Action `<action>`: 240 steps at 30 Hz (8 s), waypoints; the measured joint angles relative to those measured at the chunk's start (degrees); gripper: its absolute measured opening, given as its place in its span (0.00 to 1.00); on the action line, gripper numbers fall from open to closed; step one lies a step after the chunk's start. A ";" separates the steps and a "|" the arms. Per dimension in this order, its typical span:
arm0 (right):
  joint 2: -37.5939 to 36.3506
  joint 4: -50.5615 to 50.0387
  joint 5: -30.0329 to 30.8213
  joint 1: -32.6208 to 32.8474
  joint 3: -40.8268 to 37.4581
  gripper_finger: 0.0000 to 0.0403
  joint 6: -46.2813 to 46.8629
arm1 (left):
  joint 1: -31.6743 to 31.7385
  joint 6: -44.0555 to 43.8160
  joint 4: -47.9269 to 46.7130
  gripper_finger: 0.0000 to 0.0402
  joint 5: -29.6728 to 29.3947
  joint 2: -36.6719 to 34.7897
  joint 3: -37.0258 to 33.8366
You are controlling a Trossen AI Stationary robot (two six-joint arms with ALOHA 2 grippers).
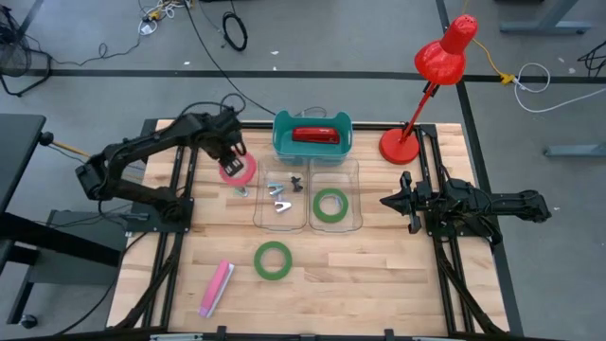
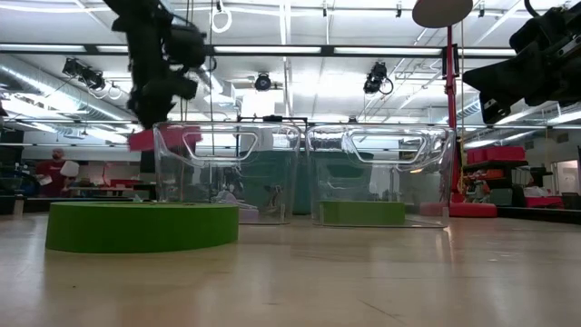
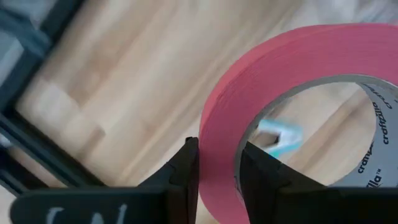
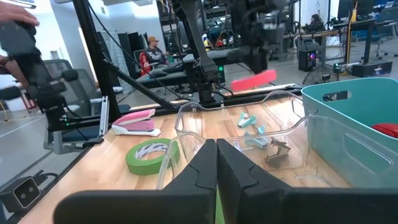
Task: Pick and place Stapler, Stapler remover, tape
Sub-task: Put the pink tape into the right transparent bin, then put the pink stapler into the blue bin
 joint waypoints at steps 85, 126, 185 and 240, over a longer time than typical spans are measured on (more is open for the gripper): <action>0.11 0.00 -0.06 -0.01 -0.01 0.02 0.00 | -21.32 17.57 31.03 0.24 22.85 38.04 34.47; 0.11 0.02 -0.04 0.00 0.00 0.02 0.00 | -21.99 13.84 11.89 0.71 18.26 26.89 34.43; 0.09 0.00 -0.01 0.00 0.01 0.02 0.00 | -56.34 -46.24 -8.94 0.71 2.08 -3.02 6.47; 0.09 0.02 -0.03 -0.02 -0.01 0.02 0.00 | -81.65 -99.16 -1.75 0.71 2.89 14.47 5.16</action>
